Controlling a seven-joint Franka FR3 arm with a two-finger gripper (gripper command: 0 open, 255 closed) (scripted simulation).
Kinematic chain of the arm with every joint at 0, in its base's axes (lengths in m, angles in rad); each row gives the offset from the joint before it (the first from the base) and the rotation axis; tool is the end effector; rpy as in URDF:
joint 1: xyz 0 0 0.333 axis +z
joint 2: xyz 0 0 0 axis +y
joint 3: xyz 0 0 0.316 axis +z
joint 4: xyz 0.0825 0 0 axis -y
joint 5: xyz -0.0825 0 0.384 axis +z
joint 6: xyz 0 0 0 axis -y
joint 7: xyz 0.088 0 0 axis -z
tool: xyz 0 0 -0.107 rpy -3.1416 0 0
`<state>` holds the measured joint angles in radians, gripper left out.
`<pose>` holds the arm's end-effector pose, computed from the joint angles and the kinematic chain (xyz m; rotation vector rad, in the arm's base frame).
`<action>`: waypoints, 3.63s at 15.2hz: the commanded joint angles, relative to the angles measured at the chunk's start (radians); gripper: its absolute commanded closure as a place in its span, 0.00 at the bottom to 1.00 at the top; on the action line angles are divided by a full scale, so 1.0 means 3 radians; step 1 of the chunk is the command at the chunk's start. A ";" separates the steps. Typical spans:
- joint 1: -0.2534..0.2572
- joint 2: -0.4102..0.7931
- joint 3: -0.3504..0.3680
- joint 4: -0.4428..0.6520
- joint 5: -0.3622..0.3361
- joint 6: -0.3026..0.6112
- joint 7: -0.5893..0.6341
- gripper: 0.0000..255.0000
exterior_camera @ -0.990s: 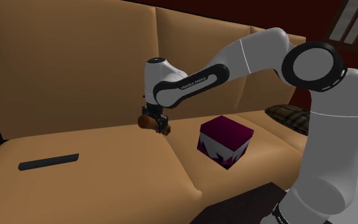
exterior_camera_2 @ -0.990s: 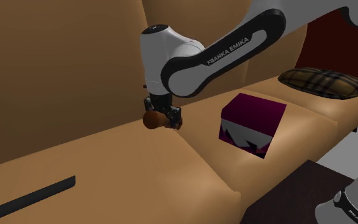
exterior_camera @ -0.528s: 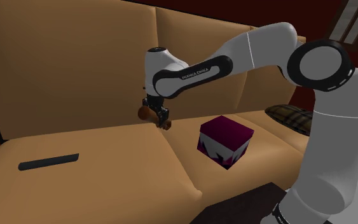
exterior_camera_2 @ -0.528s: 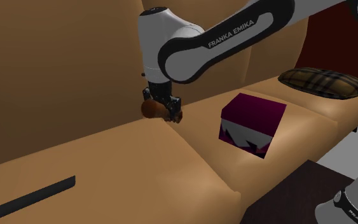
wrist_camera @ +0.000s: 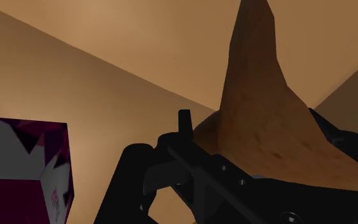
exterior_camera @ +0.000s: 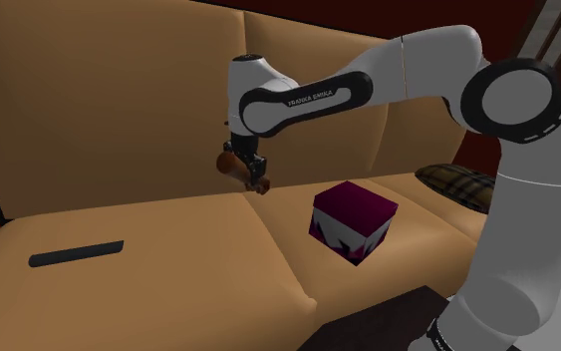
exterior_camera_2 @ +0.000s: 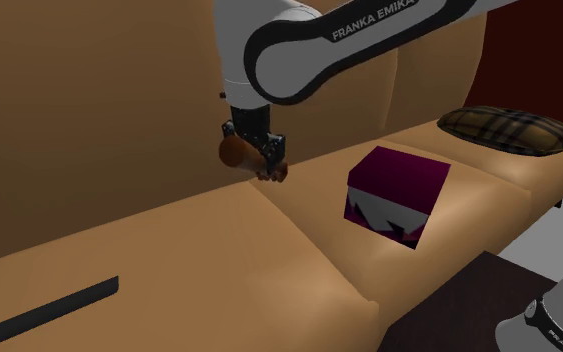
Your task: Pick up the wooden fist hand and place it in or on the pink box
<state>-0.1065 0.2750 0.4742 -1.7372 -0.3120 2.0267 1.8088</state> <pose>0.6071 0.1904 0.4376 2.4423 -1.9115 0.2552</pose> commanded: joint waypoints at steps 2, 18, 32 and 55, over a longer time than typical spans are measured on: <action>-0.0002 -0.0038 0.0010 0.0093 0.0032 -0.0120 -0.0035 1.00; -0.0046 -0.0259 0.0035 0.0459 0.0188 -0.0657 -0.0227 1.00; -0.0449 -0.2052 -0.0489 -0.1464 0.0951 -0.0237 -0.1325 1.00; -0.0582 -0.3194 -0.1215 -0.2924 0.0921 0.0137 -0.2189 1.00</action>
<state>-0.2807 -0.6851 0.1094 -2.5995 -0.0355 2.0519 1.1505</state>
